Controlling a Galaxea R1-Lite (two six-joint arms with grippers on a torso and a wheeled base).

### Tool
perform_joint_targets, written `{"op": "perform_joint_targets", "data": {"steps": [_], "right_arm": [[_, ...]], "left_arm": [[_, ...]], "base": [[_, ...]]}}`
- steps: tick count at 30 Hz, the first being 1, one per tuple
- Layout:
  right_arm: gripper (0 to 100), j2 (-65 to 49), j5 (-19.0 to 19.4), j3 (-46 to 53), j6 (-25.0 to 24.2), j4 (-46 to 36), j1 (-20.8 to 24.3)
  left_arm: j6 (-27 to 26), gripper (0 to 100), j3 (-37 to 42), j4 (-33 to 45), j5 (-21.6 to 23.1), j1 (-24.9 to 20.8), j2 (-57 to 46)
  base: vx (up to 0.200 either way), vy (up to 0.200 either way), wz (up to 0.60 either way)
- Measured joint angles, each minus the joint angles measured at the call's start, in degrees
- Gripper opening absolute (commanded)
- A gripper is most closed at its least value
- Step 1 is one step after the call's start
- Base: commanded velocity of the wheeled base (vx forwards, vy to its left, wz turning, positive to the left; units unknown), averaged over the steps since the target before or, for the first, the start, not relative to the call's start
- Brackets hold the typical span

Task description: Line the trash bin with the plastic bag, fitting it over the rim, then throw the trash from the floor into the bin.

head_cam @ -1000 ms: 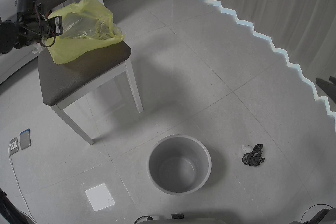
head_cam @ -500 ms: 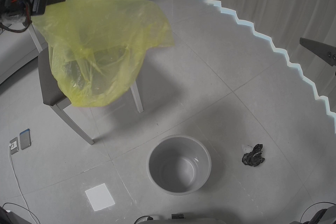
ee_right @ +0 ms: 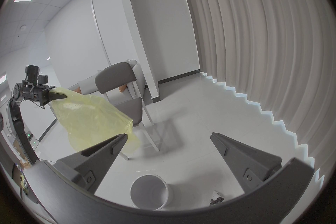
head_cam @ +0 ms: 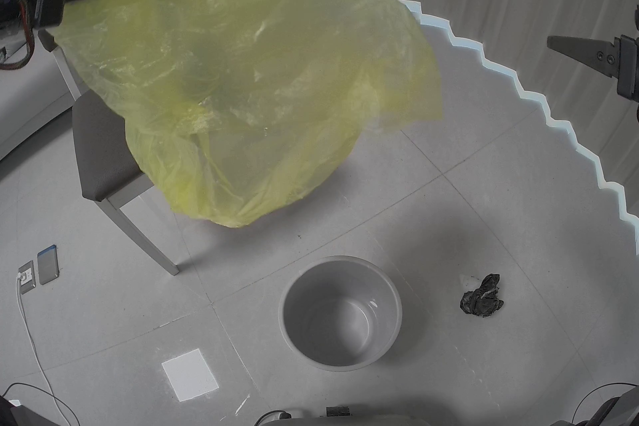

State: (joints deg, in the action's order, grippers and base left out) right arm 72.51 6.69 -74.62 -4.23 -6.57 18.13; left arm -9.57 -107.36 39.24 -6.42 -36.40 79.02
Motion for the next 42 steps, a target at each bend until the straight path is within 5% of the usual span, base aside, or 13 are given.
{"op": "perform_joint_targets", "data": {"steps": [8,16,42], "right_arm": [[100,4.67,2.47,-3.33,-0.55,-1.77,-0.02],[100,10.64,2.33,-6.55,-3.64,-0.51,5.71],[100,18.40,2.85,-6.74,-5.80,-3.61,15.58]], "left_arm": [[-0.04,0,-0.16,-4.07,-0.17,-4.83,1.24],[-0.06,0,-1.35,-4.32,-0.66,-9.07,2.01],[-0.11,0,-4.10,-11.41,-1.45,-13.40,7.00]], "base": [[0.000,0.000,0.00],[0.000,0.000,0.00],[0.000,0.000,0.00]]}}
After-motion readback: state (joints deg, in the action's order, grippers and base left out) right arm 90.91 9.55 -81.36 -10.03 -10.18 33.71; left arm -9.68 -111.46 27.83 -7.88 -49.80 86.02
